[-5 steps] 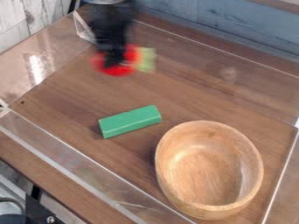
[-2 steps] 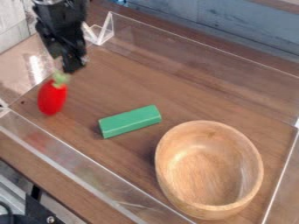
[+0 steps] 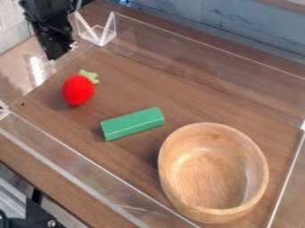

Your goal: Move the red object to the left side of the table

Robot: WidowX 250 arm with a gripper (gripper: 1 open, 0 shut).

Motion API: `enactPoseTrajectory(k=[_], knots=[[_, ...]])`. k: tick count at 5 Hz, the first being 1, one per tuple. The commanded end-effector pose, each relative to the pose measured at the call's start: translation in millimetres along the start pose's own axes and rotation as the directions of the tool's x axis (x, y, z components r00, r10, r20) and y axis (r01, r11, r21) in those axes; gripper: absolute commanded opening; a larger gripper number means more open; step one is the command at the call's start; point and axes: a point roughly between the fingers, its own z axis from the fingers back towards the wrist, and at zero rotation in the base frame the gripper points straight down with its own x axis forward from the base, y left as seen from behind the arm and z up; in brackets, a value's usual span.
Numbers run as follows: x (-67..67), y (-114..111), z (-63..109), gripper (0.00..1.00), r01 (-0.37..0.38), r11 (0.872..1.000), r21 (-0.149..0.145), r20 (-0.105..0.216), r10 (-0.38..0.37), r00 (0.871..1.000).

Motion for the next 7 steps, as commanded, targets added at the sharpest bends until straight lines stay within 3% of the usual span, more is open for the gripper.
enactPoseTrajectory(k=[1, 3, 5, 6, 7], knots=[[12.5, 19.1, 6.6, 0.0, -0.072, 0.997, 0.021, 0.033, 0.071, 0.997], [21.3, 35.4, -12.3, 0.0, -0.109, 0.994, -0.015, 0.007, 0.109, 0.994], [21.9, 40.9, -38.7, 0.0, -0.144, 0.988, -0.049, -0.01, 0.143, 0.99], [30.1, 44.0, -41.5, 1.0, -0.167, 0.984, -0.057, -0.02, 0.166, 0.986], [38.9, 40.9, -43.0, 0.0, -0.191, 0.979, -0.063, -0.031, 0.19, 0.981]])
